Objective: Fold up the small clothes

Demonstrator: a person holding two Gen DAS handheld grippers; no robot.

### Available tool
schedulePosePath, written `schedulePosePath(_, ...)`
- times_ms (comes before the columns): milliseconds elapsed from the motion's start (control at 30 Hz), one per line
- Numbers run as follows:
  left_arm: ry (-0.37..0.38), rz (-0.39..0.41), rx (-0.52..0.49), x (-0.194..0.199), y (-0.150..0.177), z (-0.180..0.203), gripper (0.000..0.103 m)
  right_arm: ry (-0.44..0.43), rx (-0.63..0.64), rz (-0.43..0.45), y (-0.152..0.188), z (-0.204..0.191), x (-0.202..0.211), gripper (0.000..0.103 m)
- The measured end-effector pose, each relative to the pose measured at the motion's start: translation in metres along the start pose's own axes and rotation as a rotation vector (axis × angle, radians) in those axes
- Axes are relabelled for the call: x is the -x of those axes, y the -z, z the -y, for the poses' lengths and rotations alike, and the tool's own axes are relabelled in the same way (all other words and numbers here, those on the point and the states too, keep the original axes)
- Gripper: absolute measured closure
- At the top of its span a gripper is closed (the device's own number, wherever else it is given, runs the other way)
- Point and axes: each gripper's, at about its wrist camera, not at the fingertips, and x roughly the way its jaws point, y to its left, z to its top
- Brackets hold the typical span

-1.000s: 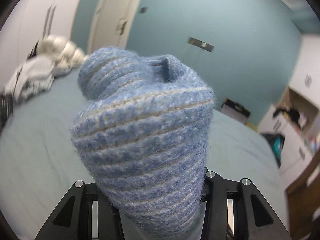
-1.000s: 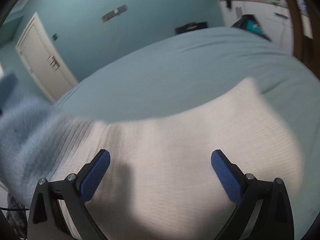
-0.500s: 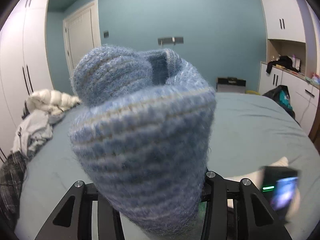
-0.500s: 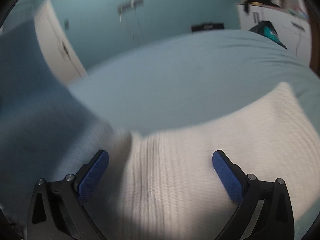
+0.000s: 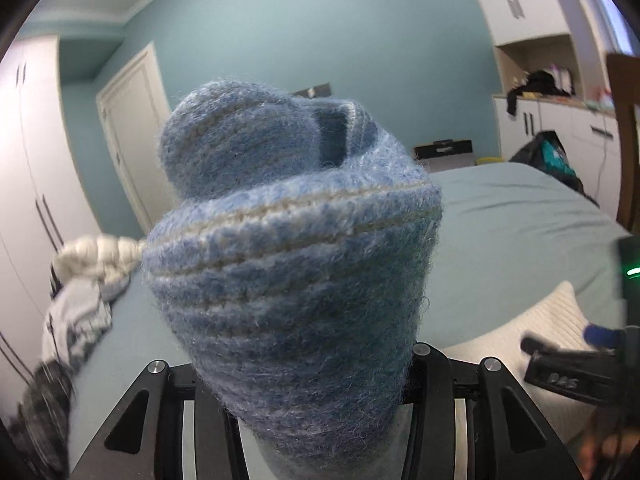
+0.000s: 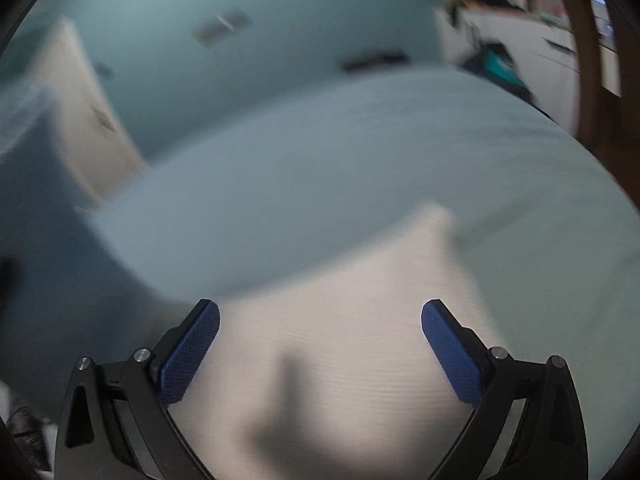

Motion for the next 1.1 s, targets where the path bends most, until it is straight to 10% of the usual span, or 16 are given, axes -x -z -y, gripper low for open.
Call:
schedulePosePath(67, -0.002, 0.028, -0.041, 0.006, -0.004, 0.016, 0.060, 0.046, 0.137, -0.179, 0.012, 0.001, -0.033, 0.001)
schedulePosePath(133, 0.000, 0.055, -0.121, 0.013, -0.007, 0.042, 0.060, 0.017, 0.273, -0.137, 0.018, -0.007, -0.023, 0.001)
schedulePosePath(267, 0.021, 0.115, -0.279, 0.026, -0.005, 0.092, 0.061, -0.229, 0.033, -0.217, -0.006, 0.047, 0.008, 0.002)
schedulePosePath(600, 0.010, 0.073, -0.609, 0.026, 0.034, 0.220, 0.062, -0.254, -0.715, 0.262, -0.008, 0.221, 0.096, 0.002)
schedulePosePath(833, -0.032, 0.176, -0.941, 0.028, 0.097, 0.267, 0.055, -0.406, -0.444, 0.249, -0.027, 0.158, 0.102, 0.002)
schedulePosePath(933, 0.101, 0.213, -0.889, 0.041, 0.091, 0.249, 0.030, -0.384, -0.292, 0.175, -0.020, 0.133, 0.098, 0.002)
schedulePosePath(1100, 0.573, 0.204, -0.761, 0.075, 0.069, 0.200, 0.000, -0.457, -0.150, 0.027, -0.015, 0.105, 0.094, 0.002)
